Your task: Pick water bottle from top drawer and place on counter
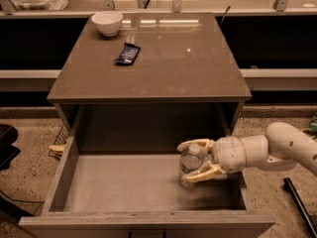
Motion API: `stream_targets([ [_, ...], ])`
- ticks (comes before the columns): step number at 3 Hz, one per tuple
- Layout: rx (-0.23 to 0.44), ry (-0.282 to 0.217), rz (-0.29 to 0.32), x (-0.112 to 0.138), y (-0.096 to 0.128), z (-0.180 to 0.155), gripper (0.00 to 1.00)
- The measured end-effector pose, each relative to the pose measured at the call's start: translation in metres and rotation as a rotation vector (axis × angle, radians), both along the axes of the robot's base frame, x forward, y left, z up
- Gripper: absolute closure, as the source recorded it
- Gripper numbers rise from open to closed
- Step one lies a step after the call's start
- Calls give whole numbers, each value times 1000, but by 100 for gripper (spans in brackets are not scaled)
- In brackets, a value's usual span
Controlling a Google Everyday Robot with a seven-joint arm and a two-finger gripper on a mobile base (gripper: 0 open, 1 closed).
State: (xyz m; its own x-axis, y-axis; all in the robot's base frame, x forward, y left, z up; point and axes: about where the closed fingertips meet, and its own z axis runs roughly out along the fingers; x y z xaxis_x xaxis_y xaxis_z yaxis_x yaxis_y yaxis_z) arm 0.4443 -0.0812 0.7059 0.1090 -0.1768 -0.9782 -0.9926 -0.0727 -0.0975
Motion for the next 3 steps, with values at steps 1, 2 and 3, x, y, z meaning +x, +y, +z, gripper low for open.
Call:
stream_targets([
  [1, 1, 0, 4, 0, 2, 0, 64],
  [2, 2, 1, 8, -1, 4, 0, 88],
  [3, 3, 1, 12, -1, 6, 0, 100],
])
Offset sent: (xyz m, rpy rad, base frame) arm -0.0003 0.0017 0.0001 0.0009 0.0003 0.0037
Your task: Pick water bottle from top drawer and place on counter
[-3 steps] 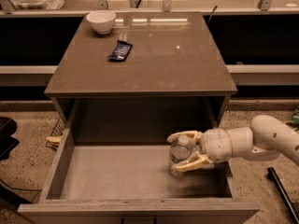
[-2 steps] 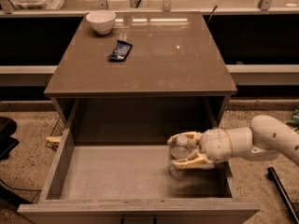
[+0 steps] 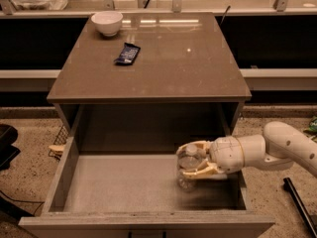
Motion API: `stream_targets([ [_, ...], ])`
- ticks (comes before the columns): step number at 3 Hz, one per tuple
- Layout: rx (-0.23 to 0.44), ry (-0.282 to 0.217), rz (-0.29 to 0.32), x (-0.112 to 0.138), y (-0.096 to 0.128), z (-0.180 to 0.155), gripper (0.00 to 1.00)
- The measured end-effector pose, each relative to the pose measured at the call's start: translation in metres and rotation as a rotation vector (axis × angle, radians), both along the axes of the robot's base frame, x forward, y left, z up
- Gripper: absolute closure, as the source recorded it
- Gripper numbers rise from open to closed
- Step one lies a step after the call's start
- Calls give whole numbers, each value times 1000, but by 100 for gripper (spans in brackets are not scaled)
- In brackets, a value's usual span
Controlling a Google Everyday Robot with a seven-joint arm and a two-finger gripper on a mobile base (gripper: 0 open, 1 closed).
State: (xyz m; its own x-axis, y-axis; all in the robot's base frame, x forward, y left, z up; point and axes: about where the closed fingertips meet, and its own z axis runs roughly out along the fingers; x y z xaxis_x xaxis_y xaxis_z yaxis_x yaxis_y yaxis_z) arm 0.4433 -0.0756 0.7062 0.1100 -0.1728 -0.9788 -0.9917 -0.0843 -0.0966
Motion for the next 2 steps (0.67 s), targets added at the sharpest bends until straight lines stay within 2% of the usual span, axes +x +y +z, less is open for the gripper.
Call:
stream_targets([
  [1, 0, 0, 0, 0, 0, 0, 100],
  [2, 29, 14, 12, 14, 0, 32, 100],
])
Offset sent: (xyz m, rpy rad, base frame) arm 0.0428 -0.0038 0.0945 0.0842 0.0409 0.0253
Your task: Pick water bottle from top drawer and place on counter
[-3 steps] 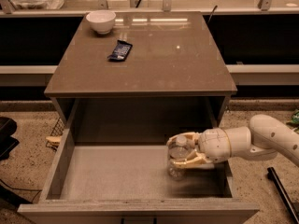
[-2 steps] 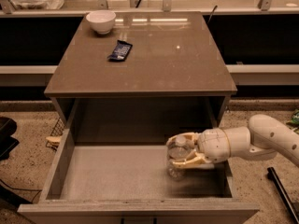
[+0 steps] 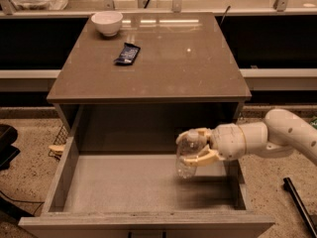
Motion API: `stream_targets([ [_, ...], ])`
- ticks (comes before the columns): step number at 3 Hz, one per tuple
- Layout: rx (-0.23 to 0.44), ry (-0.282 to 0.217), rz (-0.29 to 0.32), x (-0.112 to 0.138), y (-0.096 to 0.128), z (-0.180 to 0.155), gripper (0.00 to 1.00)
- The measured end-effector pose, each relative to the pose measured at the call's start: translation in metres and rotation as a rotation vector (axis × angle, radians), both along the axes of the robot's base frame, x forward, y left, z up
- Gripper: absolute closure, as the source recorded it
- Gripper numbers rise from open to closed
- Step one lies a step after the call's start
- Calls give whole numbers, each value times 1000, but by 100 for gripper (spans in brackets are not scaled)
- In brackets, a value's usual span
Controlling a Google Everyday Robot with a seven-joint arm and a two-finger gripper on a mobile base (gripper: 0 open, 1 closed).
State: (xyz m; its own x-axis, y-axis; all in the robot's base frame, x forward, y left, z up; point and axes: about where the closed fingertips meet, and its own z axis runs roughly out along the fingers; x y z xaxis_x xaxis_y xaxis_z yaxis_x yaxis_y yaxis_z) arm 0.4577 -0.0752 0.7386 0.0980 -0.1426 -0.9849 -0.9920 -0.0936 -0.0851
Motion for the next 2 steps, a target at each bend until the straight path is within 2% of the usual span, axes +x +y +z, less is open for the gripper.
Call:
stream_targets([
  [2, 28, 17, -74, 51, -8, 138, 100],
])
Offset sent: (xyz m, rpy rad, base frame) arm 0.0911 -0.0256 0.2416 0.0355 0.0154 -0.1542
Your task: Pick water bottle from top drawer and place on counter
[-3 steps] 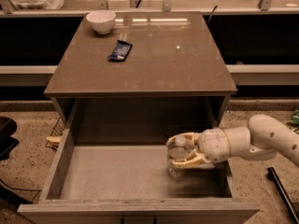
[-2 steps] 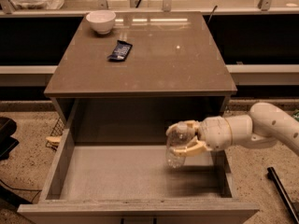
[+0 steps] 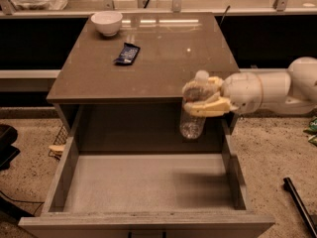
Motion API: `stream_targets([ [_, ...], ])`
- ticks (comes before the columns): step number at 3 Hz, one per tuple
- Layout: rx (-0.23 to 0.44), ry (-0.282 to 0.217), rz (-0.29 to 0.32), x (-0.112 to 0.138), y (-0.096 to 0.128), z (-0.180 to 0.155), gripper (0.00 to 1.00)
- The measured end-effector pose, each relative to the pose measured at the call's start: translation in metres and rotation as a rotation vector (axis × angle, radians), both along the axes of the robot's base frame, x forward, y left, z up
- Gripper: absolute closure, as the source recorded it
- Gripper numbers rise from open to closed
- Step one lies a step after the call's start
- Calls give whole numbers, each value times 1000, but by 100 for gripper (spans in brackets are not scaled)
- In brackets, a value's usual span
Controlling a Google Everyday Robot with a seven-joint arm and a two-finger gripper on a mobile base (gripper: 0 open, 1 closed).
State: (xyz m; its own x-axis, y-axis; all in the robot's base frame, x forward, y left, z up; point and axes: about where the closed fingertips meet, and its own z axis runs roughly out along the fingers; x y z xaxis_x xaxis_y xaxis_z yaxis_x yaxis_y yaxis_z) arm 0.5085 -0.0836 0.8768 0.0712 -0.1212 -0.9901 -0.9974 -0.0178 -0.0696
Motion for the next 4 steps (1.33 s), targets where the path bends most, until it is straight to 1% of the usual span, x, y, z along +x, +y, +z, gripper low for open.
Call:
stream_targets([
  [1, 16, -15, -53, 31, -6, 57, 100],
  [2, 33, -43, -81, 74, -5, 92, 100],
  [3, 25, -70, -109, 125, 0, 104, 100],
  [4, 21, -86, -176, 168, 1, 101, 100],
])
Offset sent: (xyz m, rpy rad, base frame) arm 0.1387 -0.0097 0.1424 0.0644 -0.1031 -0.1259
